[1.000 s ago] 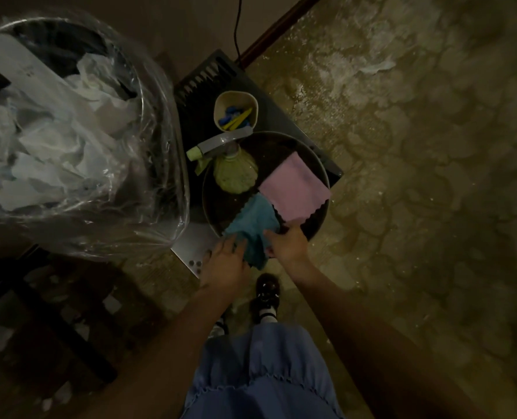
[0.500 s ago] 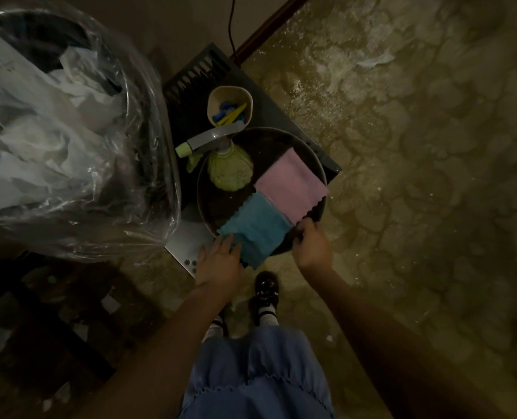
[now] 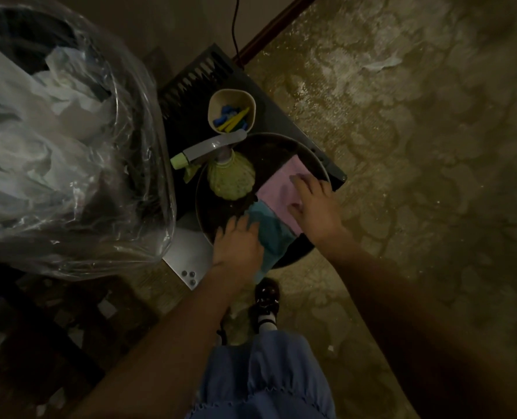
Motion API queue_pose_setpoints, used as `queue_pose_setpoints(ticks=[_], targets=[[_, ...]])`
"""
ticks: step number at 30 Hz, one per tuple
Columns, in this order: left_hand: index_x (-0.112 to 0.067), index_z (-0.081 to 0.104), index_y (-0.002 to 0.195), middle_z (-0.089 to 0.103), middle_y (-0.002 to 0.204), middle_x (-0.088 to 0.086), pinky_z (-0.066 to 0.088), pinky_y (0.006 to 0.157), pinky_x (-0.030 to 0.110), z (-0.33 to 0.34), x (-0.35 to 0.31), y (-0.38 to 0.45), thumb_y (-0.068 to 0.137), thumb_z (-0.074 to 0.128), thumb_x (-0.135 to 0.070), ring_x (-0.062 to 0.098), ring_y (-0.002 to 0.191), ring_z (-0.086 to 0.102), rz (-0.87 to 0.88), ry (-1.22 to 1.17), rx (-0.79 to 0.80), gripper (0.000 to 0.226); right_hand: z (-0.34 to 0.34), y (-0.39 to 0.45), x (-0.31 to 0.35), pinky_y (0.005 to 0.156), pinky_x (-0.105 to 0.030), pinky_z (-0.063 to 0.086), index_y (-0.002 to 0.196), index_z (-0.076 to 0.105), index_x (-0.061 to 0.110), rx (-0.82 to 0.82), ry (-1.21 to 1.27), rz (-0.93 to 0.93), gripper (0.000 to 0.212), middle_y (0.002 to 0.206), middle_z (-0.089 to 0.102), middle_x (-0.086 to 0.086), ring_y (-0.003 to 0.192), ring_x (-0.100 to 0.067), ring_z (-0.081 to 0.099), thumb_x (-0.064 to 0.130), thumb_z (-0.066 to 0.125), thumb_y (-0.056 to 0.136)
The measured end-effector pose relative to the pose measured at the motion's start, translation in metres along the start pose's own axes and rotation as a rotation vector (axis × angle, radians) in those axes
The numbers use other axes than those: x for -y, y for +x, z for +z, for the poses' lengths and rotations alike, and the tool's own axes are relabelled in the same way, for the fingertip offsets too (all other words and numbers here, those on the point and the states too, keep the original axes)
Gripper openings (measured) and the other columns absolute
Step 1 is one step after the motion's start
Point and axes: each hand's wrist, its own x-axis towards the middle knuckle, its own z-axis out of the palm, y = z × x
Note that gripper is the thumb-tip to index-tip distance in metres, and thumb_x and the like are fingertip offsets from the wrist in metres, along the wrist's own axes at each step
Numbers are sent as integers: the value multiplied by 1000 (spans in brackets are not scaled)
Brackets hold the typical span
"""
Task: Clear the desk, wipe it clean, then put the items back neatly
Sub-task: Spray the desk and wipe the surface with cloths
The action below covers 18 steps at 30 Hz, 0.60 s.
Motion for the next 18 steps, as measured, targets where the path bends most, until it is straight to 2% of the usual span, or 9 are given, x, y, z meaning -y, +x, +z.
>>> queue_pose_setpoints(ticks=[2,5,7,9,11,13,15,18], targets=[[-18,26,147,18,156,2,23,111,39,2,4,1,98,36,-25,23,140,19,-1,-17,-2,50,7,3,2,105,-47,32,144,35,18,4,-15,32,64,145,34,-15,128,-36,32,32,62,88],[-17,28,146,22,154,2,29,104,37,5,8,4,98,35,-25,24,134,26,-4,-16,-24,49,19,4,1,107,-55,25,146,30,23,31,-164,2,73,148,29,-17,132,-42,29,49,61,85],[-18,28,147,24,153,2,31,101,36,8,9,7,98,35,-26,23,133,28,-14,-5,-34,49,23,5,-1,102,-58,30,146,33,24,-7,-206,-5,80,146,33,-21,125,-47,37,56,64,79],[-18,28,146,26,151,3,31,101,36,10,9,10,98,35,-25,23,132,29,-21,-7,-47,50,26,6,-3,91,-54,39,144,37,23,-38,-214,-4,82,140,40,-24,111,-47,46,58,66,76],[-18,28,146,26,151,3,31,101,37,13,10,12,98,35,-24,24,131,29,-23,-28,-58,49,27,6,-5,79,-48,45,139,40,20,-84,-194,-40,81,130,48,-27,96,-44,53,58,70,73],[-19,29,146,25,151,3,31,101,38,16,12,12,97,36,-23,24,131,30,-25,-55,-63,50,28,7,-8,74,-46,48,135,37,20,-115,-132,-65,81,121,53,-27,90,-42,55,54,73,71],[-19,29,146,23,152,3,31,102,38,17,12,11,96,38,-23,25,131,30,-25,-67,-63,51,29,7,-9,73,-46,49,135,40,17,-94,-32,-86,76,119,51,-27,93,-44,54,47,75,74],[-19,28,146,22,153,4,30,103,37,17,12,10,96,38,-23,25,131,29,-18,-58,-67,51,29,4,-6,77,-43,48,135,46,11,-25,92,-101,59,126,45,-27,105,-42,49,34,67,85]])
